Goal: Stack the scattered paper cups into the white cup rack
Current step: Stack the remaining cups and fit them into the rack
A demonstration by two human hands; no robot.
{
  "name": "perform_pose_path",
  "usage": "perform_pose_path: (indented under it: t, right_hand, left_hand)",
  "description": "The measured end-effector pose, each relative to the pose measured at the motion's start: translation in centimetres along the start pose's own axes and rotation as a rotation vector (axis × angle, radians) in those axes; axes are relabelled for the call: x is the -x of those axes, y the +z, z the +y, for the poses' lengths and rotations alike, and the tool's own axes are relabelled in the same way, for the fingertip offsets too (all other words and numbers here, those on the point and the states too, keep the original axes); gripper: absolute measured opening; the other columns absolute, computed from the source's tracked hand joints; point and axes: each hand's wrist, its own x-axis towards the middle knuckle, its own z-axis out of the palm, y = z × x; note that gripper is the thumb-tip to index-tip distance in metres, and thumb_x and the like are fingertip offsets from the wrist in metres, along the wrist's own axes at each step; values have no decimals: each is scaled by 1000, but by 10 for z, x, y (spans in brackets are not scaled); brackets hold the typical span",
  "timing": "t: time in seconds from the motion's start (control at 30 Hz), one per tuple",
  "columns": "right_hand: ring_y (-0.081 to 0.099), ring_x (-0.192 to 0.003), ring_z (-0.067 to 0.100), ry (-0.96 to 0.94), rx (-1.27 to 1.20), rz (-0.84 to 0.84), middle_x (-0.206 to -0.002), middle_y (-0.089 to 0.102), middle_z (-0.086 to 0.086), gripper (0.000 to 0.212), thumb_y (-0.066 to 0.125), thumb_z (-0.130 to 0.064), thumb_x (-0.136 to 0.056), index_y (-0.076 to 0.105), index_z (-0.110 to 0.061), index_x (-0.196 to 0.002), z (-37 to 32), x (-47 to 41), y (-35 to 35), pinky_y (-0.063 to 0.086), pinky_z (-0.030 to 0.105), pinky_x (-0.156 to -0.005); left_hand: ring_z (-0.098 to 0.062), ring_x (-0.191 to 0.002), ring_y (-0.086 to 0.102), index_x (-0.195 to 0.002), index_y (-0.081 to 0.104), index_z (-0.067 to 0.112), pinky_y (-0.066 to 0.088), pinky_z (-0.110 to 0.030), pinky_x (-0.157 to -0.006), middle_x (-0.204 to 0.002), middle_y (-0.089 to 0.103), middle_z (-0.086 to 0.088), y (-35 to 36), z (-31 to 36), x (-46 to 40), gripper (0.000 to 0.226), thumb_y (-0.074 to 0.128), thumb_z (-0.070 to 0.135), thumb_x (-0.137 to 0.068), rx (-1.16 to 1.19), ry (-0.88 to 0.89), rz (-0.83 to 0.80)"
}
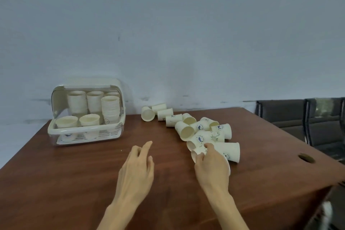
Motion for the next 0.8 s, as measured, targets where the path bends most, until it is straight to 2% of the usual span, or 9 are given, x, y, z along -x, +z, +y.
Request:
perform_pose_path:
  t: [0.1, 0.2, 0.37, 0.8]
  right_hand:
    - [58, -99, 35, 196, 76, 18, -105, 64, 12, 25, 38, -26, -95, 44, -11, -114, 22, -5, -13, 40, 38, -74]
    - [59, -97, 37, 280, 126, -27, -104, 62, 13, 21, 38, -30, -95, 42, -10, -97, 41, -9, -15, 42, 39, -74]
    - [57, -103, 36, 324, 155, -87, -112, 60, 14, 33, 34, -32, -97, 50, -5, -108, 55, -13, -8, 39, 38, -75]
    - [57, -99, 36, 301, 116, -57, -108, 60, 14, 27, 32, -24, -97, 48, -7, -110, 59, -9, -4, 36, 37, -71]
  left_hand:
    - [-10, -77, 54, -140, 42, 31, 46, -26, -67, -99, 45, 12, 6, 7, 2, 44, 47, 25, -96, 28, -3, -19]
    - [-11, -78, 56, -140, 43, 30, 48, -29, -68, -96, 46, 11, 12, 12, 4, 45, 48, 24, -96, 45, -1, -35]
    - [-10, -80, 57, -140, 42, 31, 50, -29, -69, -94, 46, 12, 19, 20, 7, 44, 46, 25, -97, 50, 14, -66]
    - [-9, -80, 56, -139, 44, 29, 48, -27, -71, -94, 46, 13, 41, 30, 3, 41, 43, 27, -98, 37, 66, -115]
